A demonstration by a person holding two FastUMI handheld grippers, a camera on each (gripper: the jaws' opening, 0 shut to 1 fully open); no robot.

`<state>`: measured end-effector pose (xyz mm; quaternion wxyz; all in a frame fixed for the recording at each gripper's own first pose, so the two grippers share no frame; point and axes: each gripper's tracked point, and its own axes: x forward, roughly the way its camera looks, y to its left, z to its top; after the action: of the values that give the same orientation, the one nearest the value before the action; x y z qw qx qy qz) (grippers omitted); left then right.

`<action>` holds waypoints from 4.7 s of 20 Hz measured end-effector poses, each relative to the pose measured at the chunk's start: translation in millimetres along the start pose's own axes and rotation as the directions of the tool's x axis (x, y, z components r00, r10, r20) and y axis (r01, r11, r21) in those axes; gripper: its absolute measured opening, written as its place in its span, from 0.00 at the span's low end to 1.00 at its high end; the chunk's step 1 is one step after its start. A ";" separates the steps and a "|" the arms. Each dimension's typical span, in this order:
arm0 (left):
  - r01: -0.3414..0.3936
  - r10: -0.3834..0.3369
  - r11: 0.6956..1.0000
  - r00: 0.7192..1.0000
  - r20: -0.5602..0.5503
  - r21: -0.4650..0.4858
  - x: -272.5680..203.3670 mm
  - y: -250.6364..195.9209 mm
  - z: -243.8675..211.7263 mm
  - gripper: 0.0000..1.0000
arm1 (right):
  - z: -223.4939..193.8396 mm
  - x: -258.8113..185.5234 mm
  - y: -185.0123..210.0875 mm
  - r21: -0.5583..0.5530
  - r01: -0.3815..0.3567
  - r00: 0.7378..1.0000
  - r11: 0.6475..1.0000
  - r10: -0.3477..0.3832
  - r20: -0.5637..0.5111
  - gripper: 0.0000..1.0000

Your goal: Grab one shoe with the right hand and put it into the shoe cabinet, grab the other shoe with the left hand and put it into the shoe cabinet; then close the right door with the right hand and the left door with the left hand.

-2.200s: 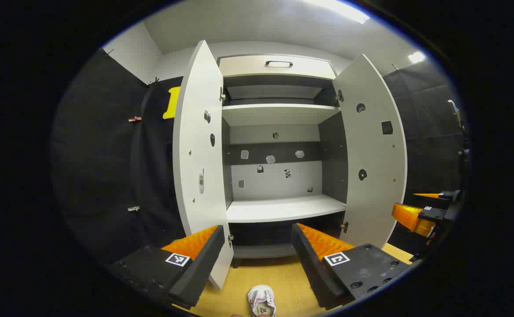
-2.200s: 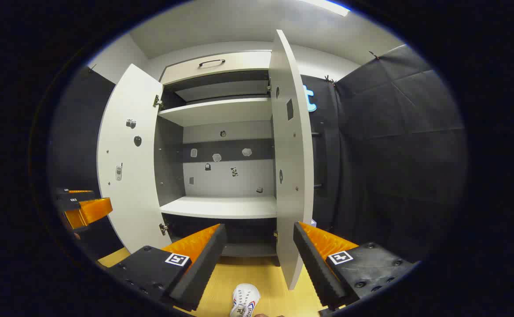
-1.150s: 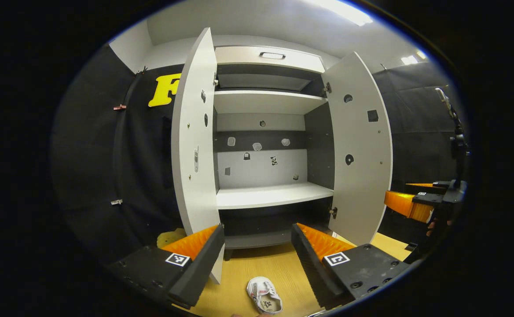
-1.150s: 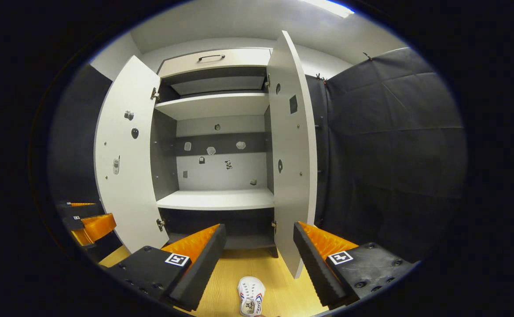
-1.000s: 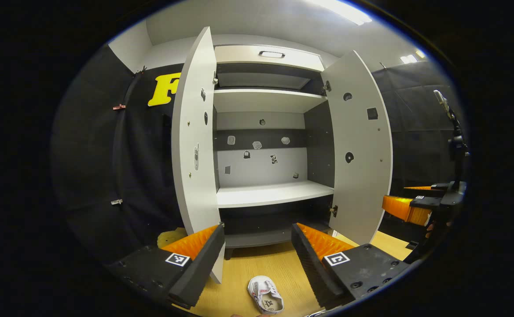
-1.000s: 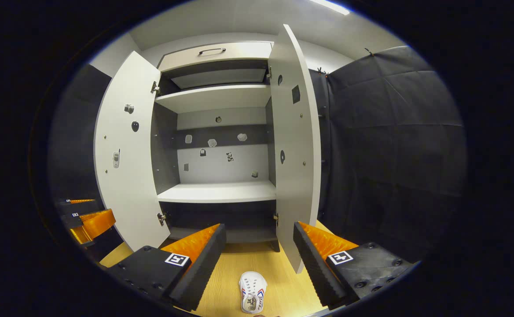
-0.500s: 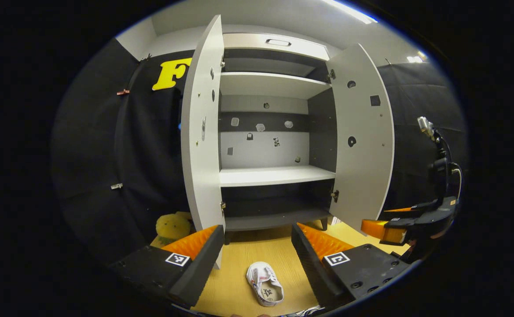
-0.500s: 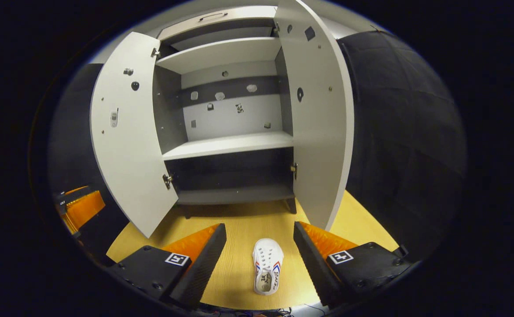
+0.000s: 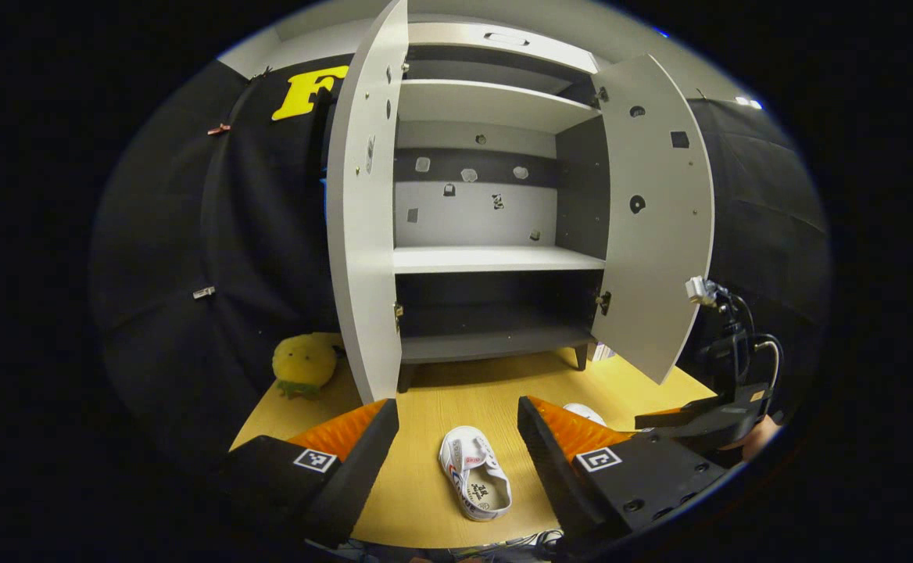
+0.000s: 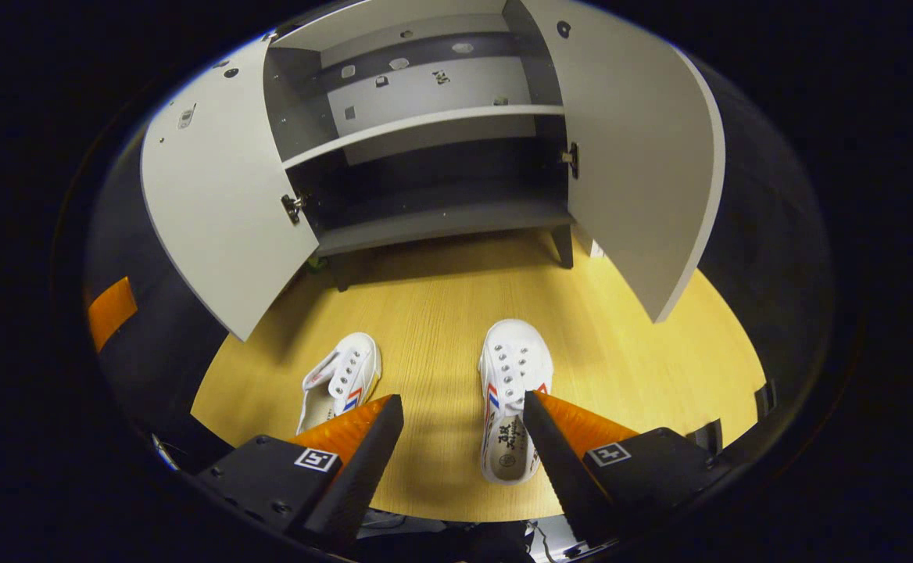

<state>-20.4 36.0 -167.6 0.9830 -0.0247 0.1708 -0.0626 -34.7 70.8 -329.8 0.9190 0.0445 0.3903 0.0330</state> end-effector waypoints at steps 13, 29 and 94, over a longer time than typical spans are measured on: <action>-0.046 0.042 0.998 0.993 -0.108 -0.036 11.5 19.1 -35.7 0.95 | -42.5 78.1 -5.8 0.122 0.009 0.997 0.992 0.002 -0.082 0.98; -0.014 0.004 0.998 0.986 -0.168 -0.056 11.7 8.9 -57.6 0.95 | -24.6 115.3 -36.0 0.103 0.172 0.985 0.980 -0.174 0.013 0.13; -0.251 0.253 0.966 0.967 0.013 -0.061 3.3 55.4 31.2 0.95 | 511.1 167.6 44.1 -0.239 0.109 0.955 0.965 -0.035 0.294 0.05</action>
<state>-0.3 91.4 -143.2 0.9835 -0.0325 0.1643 0.0682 448.5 101.9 -91.5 0.9646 -0.0831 0.2469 0.0420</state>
